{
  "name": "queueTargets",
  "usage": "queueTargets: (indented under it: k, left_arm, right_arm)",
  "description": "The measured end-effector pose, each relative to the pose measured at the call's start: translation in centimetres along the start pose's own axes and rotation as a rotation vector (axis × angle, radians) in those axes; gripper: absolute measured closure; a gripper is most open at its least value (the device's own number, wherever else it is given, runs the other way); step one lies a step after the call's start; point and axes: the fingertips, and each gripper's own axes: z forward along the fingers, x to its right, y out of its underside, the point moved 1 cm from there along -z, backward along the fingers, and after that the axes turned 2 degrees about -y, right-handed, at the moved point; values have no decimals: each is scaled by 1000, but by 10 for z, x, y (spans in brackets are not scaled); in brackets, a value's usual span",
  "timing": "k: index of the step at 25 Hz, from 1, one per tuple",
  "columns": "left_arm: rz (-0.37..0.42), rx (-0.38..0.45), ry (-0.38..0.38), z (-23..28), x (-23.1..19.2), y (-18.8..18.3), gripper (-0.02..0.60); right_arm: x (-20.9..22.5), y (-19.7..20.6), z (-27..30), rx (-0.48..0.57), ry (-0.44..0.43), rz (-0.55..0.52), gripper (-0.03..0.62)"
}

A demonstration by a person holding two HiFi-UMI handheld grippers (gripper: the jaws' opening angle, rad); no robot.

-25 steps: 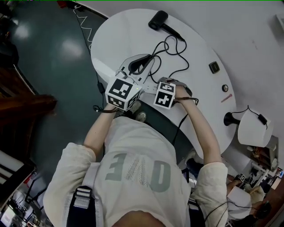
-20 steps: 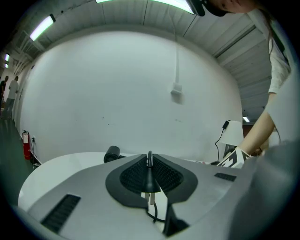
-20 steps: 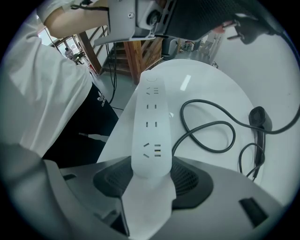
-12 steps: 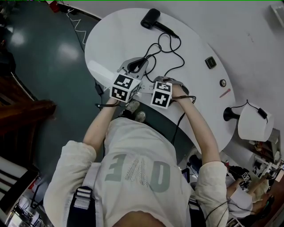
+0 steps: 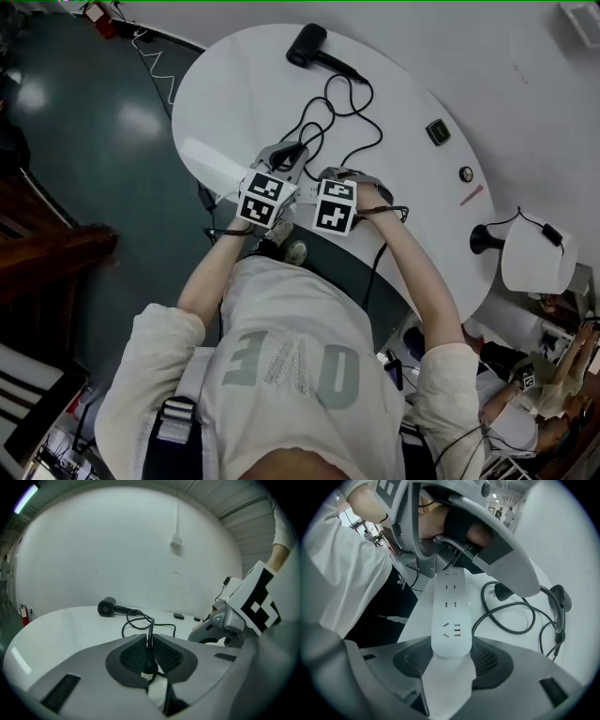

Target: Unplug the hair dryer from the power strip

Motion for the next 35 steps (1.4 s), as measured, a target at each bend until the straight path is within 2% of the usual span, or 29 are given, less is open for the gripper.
queueTargets:
  k: [8, 20, 25, 27, 31, 35]
  left_arm:
    - [-69, 30, -11, -1, -7, -4, 533]
    - [-71, 66, -24, -9, -12, -16, 523]
    - [-70, 156, -51, -22, -15, -52, 523]
    - [-63, 195, -69, -28, -16, -73, 572]
    - [-71, 319, -59, -50, -9, -117, 575]
    - [-59, 407, -82, -76, -2, -152, 575]
  right_arm:
    - [1, 0, 0, -3, 4, 6, 341]
    - [2, 2, 1, -13, 8, 13, 341]
    - [3, 1, 1, 0, 24, 24, 339]
    - [3, 1, 1, 6, 30, 26, 339]
    - [4, 1, 1, 8, 32, 20, 339]
    - [0, 1, 1, 19, 33, 19, 339]
